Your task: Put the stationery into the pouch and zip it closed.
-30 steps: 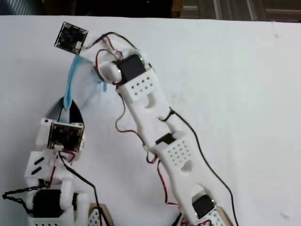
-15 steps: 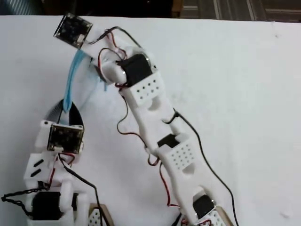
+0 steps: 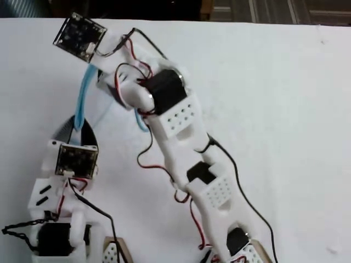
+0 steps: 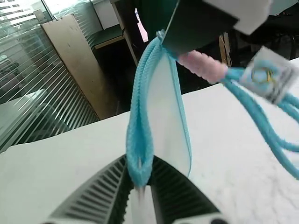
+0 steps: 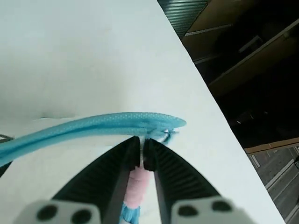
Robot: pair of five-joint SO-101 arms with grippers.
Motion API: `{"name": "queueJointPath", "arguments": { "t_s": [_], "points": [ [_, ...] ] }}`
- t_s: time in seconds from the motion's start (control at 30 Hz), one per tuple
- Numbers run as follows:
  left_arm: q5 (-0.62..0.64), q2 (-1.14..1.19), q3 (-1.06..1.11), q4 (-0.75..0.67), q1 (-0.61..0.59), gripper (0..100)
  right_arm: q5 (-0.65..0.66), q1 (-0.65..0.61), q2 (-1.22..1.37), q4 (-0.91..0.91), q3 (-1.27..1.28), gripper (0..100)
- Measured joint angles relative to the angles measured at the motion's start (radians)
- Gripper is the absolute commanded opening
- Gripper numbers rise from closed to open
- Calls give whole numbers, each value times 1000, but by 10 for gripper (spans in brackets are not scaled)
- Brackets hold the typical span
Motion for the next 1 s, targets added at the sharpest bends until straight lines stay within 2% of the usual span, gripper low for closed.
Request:
{"name": "queueJointPath", "arguments": {
  "t_s": [0.33,0.47,0.53,0.7,0.77,1.0],
  "points": [
    [0,0,0,0,5,24,-21,-9,-5,64,0,19],
    [0,0,0,0,5,24,-6,32,-3,64,0,25],
    [0,0,0,0,5,24,28,51,20,64,-2,68],
    [0,0,0,0,5,24,48,104,152,32,-2,330],
    [0,0,0,0,5,24,58,117,190,15,0,403],
    [0,0,0,0,5,24,117,112,222,9,0,422]
  ]
}}
